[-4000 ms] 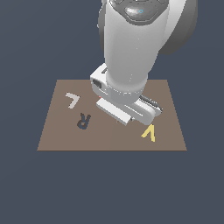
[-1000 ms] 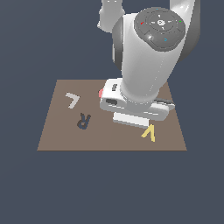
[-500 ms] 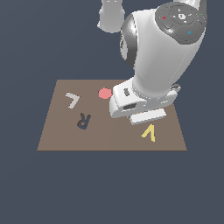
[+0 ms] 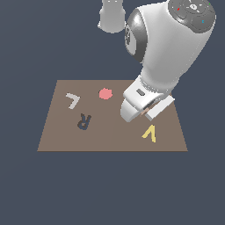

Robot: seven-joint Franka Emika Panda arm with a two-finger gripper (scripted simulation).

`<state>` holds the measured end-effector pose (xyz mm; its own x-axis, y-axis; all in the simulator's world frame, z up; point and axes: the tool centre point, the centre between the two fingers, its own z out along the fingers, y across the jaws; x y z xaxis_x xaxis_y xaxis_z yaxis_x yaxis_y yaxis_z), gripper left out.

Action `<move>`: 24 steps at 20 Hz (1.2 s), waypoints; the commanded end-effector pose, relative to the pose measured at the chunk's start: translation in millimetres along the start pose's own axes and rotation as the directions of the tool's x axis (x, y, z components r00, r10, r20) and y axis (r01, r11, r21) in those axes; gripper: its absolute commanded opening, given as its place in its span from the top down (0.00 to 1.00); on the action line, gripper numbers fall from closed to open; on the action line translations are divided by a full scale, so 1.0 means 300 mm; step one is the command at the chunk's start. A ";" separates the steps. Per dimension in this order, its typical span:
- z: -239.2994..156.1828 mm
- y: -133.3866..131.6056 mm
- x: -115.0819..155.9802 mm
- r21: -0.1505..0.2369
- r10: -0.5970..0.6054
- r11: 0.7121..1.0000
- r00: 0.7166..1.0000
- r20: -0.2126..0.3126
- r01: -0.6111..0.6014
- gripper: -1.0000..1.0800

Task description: Insert a designated object into the corresponding slot on a board.

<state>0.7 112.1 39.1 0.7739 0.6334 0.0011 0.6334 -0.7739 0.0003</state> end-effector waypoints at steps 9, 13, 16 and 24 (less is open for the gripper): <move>-0.004 -0.058 -0.036 0.000 -0.302 0.953 0.953 0.000 0.302 1.00; -0.005 -0.069 -0.046 0.000 -0.364 0.932 0.932 0.000 0.364 1.00; -0.005 -0.073 -0.052 0.000 -0.393 0.920 0.920 0.000 0.393 1.00; 0.001 -0.076 -0.055 0.000 -0.407 0.913 0.913 0.001 0.407 1.00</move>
<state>-26.4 119.1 39.9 0.4497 0.8932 0.0003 0.8932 -0.4497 0.0004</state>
